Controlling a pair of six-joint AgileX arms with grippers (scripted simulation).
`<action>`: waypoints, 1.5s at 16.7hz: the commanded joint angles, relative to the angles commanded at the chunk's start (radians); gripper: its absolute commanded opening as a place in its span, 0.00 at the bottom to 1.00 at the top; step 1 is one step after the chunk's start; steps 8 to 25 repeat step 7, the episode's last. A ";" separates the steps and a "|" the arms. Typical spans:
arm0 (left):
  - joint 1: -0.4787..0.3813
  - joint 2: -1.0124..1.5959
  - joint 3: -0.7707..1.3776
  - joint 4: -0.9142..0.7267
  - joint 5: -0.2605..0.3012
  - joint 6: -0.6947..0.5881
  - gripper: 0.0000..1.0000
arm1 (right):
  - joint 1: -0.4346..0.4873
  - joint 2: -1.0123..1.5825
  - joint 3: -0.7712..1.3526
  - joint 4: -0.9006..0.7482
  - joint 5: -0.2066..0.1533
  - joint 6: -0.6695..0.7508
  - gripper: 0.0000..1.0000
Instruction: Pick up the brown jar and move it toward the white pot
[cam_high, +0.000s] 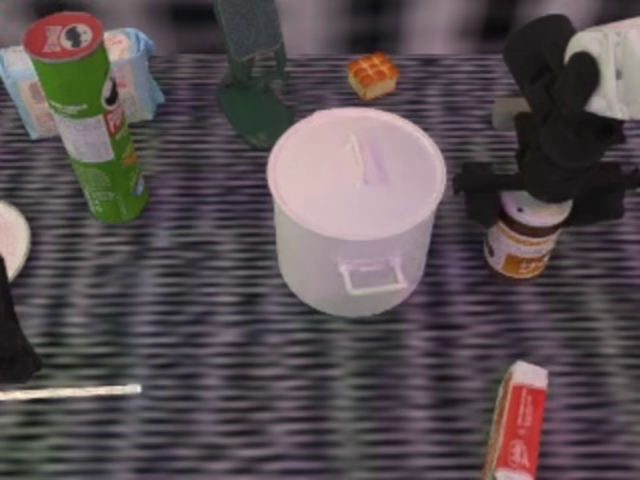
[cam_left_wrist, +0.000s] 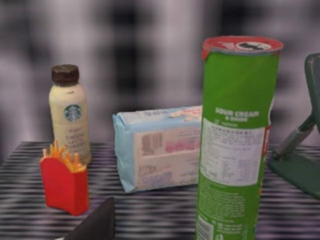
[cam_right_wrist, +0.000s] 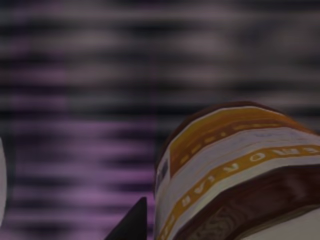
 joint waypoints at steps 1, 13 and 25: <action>0.000 0.000 0.000 0.000 0.000 0.000 1.00 | 0.000 0.000 0.000 0.000 0.000 0.000 0.98; 0.000 0.000 0.000 0.000 0.000 0.000 1.00 | 0.000 0.000 0.000 0.000 0.000 0.000 1.00; 0.000 0.000 0.000 0.000 0.000 0.000 1.00 | 0.000 0.000 0.000 0.000 0.000 0.000 1.00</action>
